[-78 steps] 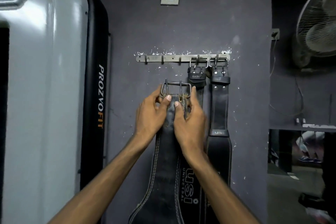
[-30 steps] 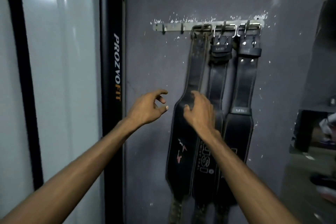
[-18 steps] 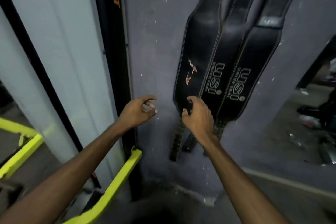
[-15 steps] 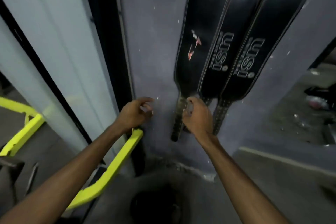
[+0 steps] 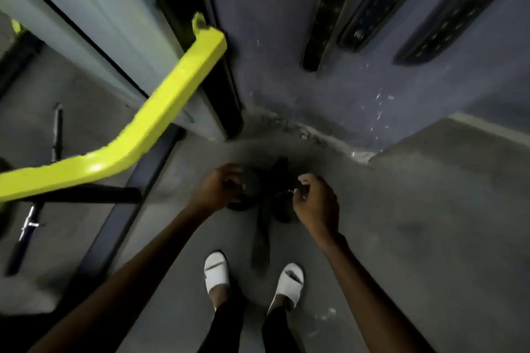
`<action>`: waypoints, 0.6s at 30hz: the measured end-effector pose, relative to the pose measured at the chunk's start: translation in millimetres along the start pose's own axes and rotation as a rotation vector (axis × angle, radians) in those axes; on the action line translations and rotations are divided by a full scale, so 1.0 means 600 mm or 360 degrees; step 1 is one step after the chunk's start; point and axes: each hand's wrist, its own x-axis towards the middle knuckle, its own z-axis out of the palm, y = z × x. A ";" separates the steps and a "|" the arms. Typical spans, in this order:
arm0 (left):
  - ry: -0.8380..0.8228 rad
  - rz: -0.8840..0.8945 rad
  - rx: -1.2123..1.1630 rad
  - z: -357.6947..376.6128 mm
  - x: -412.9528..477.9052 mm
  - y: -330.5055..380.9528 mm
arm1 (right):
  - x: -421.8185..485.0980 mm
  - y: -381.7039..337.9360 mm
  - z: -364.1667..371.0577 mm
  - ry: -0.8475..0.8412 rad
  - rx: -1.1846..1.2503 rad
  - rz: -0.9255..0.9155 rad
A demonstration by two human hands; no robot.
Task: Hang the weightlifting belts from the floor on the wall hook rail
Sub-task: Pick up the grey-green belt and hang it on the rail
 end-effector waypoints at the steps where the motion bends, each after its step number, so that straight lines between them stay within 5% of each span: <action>1: -0.0006 -0.0009 0.0024 0.038 0.019 -0.039 | 0.002 0.038 0.041 -0.0037 -0.0003 0.0039; 10: -0.0204 -0.0280 -0.0155 0.410 0.189 -0.320 | 0.044 0.382 0.379 -0.0294 -0.0258 0.0131; 18: -0.0382 -0.0541 -0.0465 0.663 0.290 -0.519 | 0.152 0.618 0.587 -0.0550 -0.1205 -0.0319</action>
